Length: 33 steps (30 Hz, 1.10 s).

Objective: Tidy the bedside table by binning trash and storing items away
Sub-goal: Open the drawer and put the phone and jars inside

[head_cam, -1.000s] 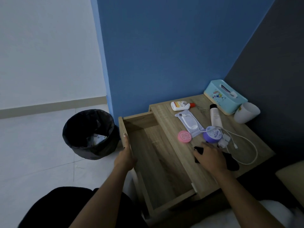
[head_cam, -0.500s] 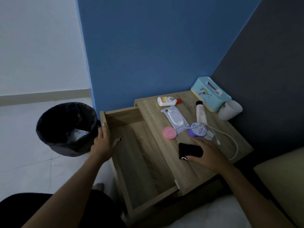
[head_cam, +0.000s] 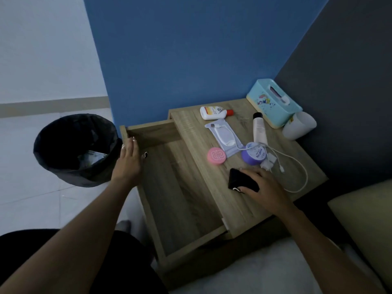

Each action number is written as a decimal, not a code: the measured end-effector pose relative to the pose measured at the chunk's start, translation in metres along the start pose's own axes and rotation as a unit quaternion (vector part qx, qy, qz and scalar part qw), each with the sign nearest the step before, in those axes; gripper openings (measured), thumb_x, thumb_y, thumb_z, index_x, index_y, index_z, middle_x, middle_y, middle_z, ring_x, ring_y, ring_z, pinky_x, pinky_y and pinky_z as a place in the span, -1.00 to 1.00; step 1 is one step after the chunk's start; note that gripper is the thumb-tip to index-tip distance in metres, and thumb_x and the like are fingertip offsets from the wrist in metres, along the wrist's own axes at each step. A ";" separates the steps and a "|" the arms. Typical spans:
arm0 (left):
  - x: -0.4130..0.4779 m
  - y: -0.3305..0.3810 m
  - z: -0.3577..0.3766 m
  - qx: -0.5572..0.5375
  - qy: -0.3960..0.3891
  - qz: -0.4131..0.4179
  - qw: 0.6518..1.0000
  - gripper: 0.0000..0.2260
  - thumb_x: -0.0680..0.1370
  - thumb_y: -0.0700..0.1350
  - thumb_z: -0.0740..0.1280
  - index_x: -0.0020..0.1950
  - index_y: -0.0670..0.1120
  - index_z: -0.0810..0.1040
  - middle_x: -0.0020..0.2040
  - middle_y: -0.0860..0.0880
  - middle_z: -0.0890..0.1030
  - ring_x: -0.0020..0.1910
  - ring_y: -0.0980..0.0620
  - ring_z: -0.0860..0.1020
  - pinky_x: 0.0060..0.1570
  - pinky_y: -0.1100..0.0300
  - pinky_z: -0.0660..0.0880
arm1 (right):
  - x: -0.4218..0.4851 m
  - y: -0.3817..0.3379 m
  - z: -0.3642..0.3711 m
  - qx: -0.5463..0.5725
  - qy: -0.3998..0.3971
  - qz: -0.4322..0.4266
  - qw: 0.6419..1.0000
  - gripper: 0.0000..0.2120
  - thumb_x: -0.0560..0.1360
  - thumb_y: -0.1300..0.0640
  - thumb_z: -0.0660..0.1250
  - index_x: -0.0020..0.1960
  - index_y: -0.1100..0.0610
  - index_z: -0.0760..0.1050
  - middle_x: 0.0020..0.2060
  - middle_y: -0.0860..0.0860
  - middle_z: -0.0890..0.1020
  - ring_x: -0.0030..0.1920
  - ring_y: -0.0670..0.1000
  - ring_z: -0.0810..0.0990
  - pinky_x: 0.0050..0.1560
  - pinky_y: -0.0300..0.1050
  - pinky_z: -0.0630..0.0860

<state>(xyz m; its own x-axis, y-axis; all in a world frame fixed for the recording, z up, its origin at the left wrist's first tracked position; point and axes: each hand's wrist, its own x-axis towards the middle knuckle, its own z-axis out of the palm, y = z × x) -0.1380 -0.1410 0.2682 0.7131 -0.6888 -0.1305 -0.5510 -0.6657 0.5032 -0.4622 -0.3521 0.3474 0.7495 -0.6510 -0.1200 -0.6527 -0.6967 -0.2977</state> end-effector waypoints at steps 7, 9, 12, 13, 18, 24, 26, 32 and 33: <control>0.014 -0.009 -0.017 -0.106 0.043 -0.042 0.993 -0.49 0.66 -0.08 0.01 0.56 -0.14 -0.10 0.59 -0.14 -0.07 0.52 -0.21 0.14 0.39 -0.15 0.28 | 0.020 -0.065 -0.009 0.107 0.083 -0.004 0.991 -0.60 0.53 -0.05 0.30 0.35 -0.02 0.42 0.06 -0.01 0.46 0.08 -0.03 0.46 0.04 -0.17 0.36; 0.021 -0.012 -0.018 -0.144 0.052 -0.069 0.986 -0.52 0.65 -0.05 0.01 0.52 -0.20 0.00 0.56 -0.21 0.06 0.50 -0.23 0.17 0.39 -0.18 0.28 | 0.037 -0.103 -0.006 0.155 0.087 -0.029 0.984 -0.63 0.55 -0.04 0.27 0.34 0.00 0.43 0.08 -0.02 0.50 0.08 -0.06 0.48 0.02 -0.22 0.38; 0.031 -0.012 -0.015 -0.184 0.058 -0.095 0.977 -0.54 0.64 -0.03 0.01 0.49 -0.19 0.06 0.50 -0.26 0.21 0.41 -0.28 0.32 0.32 -0.23 0.36 | 0.074 -0.157 0.015 0.208 0.075 -0.048 0.974 -0.68 0.52 -0.10 0.26 0.24 -0.05 0.48 0.05 -0.07 0.61 0.06 -0.04 0.56 0.08 -0.06 0.50; 0.032 -0.010 -0.014 -0.194 0.062 -0.094 0.974 -0.52 0.64 -0.05 0.02 0.52 -0.16 0.00 0.52 -0.24 0.19 0.42 -0.27 0.32 0.32 -0.22 0.36 | 0.085 -0.172 0.026 0.215 0.065 -0.041 0.974 -0.69 0.51 -0.12 0.26 0.21 -0.05 0.48 0.02 -0.04 0.64 0.04 0.00 0.59 0.07 0.03 0.53; 0.036 -0.007 -0.008 -0.226 0.089 -0.071 0.968 -0.46 0.64 -0.08 0.01 0.56 -0.10 -0.16 0.56 -0.19 0.11 0.45 -0.20 0.30 0.35 -0.10 0.32 | 0.130 -0.226 0.084 0.178 0.001 0.003 0.984 -0.74 0.56 -0.03 0.25 0.18 0.04 0.49 0.06 0.06 0.61 0.08 0.08 0.57 -0.06 -0.12 0.42; 0.041 -0.012 0.008 -0.273 0.117 -0.049 0.954 -0.46 0.65 0.01 -0.03 0.54 0.02 -0.25 0.56 -0.15 0.15 0.40 -0.16 0.37 0.31 -0.02 0.38 | 0.164 -0.245 0.150 0.162 -0.015 0.062 0.985 -0.87 0.58 0.05 0.22 0.06 0.06 0.49 -0.04 0.01 0.58 -0.07 -0.02 0.55 -0.19 -0.15 0.35; 0.045 -0.013 0.011 -0.281 0.126 -0.071 0.949 -0.46 0.65 0.00 -0.03 0.55 0.02 -0.24 0.54 -0.17 0.21 0.38 -0.17 0.39 0.30 0.00 0.38 | 0.174 -0.248 0.166 0.133 -0.017 0.059 0.989 -0.87 0.58 0.06 0.21 0.04 0.06 0.49 -0.02 0.04 0.59 -0.05 0.02 0.58 -0.19 -0.15 0.37; 0.045 -0.014 0.010 -0.290 0.135 -0.082 0.944 -0.48 0.66 -0.03 -0.02 0.56 0.00 -0.18 0.56 -0.10 0.17 0.45 -0.10 0.32 0.29 0.15 0.30 | 0.200 -0.264 0.193 0.026 0.000 0.030 0.999 -0.72 0.61 0.02 0.14 0.24 0.13 0.42 0.20 0.16 0.50 0.07 0.15 0.58 -0.11 -0.05 0.36; 0.045 -0.016 0.009 -0.291 0.135 -0.085 0.943 -0.49 0.66 -0.03 -0.02 0.56 0.01 -0.18 0.56 -0.09 0.17 0.45 -0.09 0.32 0.27 0.17 0.30 | 0.202 -0.267 0.199 0.011 0.009 0.027 1.000 -0.70 0.62 0.01 0.12 0.27 0.13 0.40 0.22 0.17 0.49 0.08 0.14 0.58 -0.09 -0.04 0.39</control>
<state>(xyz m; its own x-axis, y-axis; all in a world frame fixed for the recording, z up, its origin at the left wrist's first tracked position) -0.1012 -0.1637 0.2462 0.8980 -0.4346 -0.0687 -0.1429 -0.4357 0.8887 -0.1150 -0.2375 0.2144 0.7112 -0.6928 -0.1192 -0.6893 -0.6538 -0.3123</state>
